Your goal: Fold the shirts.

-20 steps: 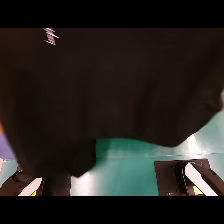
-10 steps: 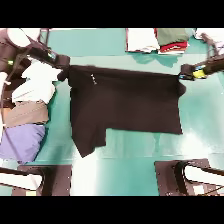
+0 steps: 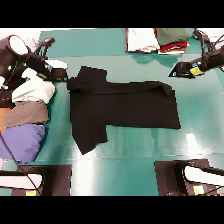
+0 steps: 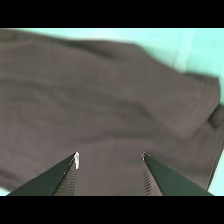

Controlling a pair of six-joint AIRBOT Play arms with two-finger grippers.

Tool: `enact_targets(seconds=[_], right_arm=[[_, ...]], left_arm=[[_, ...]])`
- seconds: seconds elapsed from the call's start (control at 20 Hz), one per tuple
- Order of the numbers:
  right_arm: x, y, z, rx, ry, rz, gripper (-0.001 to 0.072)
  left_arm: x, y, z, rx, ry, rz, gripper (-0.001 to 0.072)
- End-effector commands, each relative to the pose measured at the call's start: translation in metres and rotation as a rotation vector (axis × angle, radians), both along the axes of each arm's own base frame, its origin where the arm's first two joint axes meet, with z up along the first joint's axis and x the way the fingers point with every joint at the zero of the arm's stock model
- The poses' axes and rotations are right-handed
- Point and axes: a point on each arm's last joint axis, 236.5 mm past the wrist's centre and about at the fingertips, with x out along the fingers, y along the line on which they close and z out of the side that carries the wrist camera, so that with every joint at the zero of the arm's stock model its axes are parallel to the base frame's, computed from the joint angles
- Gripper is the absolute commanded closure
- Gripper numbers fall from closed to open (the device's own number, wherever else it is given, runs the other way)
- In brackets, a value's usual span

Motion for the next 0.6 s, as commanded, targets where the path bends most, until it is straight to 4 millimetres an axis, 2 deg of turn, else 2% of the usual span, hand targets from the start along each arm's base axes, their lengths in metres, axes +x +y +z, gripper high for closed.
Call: enact_targets(seconds=[0.0,0.1,0.2,0.3,0.4,0.45,0.55], right_arm=[[-0.036,0.008,0.006,-0.002,-0.004,0.016,0.026],[-0.051,0.009,0.002,-0.002,-0.011,0.008,0.0261],[-0.059,0.01,0.0,-0.002,-0.029,-0.004,0.0261],[-0.065,0.01,-0.002,-0.003,-0.037,-0.009,0.0261],[-0.066,0.016,0.002,0.024,-0.04,-0.004,0.0261],[-0.065,0.02,0.005,0.053,-0.045,-0.006,0.0261],[-0.065,0.02,0.007,0.073,-0.043,-0.017,0.0261]], left_arm=[[-0.058,0.012,-0.048,-0.005,0.115,0.058,0.0148],[-0.101,0.003,-0.089,-0.051,0.22,0.084,0.0148],[-0.129,-0.008,-0.121,-0.11,0.297,0.116,0.0148],[-0.138,-0.026,-0.136,-0.2,0.303,0.139,0.0149],[-0.133,-0.04,-0.137,-0.278,0.273,0.159,0.0149],[-0.131,-0.045,-0.134,-0.306,0.266,0.16,0.0178],[-0.129,-0.052,-0.128,-0.341,0.257,0.137,0.0464]])
